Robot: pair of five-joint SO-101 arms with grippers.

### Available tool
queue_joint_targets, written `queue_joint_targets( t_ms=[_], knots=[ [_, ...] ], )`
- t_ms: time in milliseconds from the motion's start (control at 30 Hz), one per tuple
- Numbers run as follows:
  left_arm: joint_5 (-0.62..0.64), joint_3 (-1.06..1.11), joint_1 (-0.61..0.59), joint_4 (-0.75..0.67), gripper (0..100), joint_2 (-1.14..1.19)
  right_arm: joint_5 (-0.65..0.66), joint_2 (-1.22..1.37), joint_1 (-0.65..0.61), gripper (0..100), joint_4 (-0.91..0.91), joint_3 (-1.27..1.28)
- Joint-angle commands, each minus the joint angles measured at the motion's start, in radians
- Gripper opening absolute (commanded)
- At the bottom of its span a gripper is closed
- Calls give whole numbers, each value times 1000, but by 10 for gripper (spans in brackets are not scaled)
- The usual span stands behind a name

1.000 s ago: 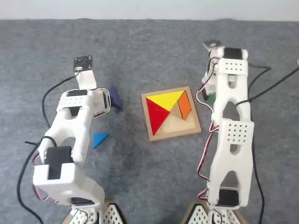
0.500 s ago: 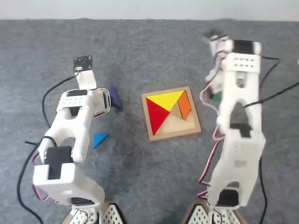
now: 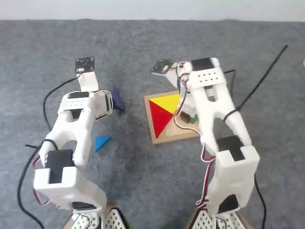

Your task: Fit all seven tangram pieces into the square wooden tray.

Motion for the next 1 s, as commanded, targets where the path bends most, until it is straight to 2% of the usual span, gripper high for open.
queue_joint_targets(
  t_ms=[0,167,400,567,733,967],
  knots=[
    [-18,-22,0,-21,220,-35,43,-7,-27,9,-27,-9],
    [-17,-21,0,-18,220,-35,41,1,-31,9,-85,-5],
    [-15,-19,37,-17,220,-35,29,1,-133,9,-202,137],
    [-15,-18,48,-15,219,-35,-106,-1,-96,9,-272,178],
    [-15,-18,49,5,219,-35,-112,-1,-77,13,-277,176],
    [-15,-18,44,5,219,-37,-112,-1,-117,131,-266,183]
  ],
)
